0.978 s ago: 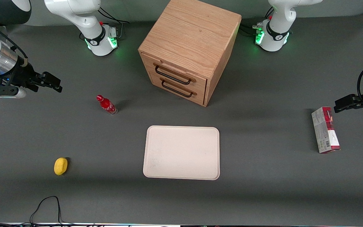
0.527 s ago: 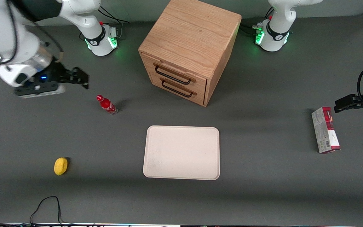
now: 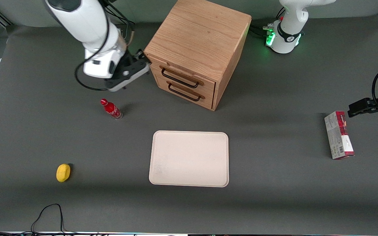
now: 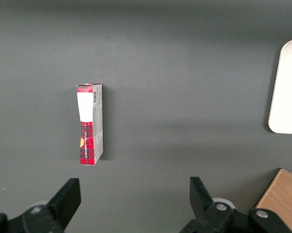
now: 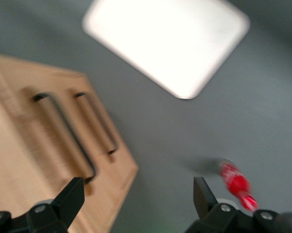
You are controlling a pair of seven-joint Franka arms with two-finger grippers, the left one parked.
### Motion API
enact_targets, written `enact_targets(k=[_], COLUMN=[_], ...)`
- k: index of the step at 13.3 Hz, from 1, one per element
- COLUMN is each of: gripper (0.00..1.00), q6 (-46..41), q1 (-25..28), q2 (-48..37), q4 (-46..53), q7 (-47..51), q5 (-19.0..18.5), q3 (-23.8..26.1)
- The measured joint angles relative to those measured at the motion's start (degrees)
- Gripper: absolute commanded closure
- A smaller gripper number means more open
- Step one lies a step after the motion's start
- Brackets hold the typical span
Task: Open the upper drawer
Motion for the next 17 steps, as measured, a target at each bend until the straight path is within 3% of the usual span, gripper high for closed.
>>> enact_targets(k=[3, 9, 17], gripper=[0.00, 0.00, 0.00], q6=[-0.01, 0.47, 9.48], q1=[-0.13, 0.09, 1.06], q2=[4.40, 12.07, 16.50], q4=[1.02, 1.21, -3.37], q7=[-5.59, -11.67, -14.10], q5=[5.02, 5.17, 4.63], q3=[2.85, 6.12, 6.33])
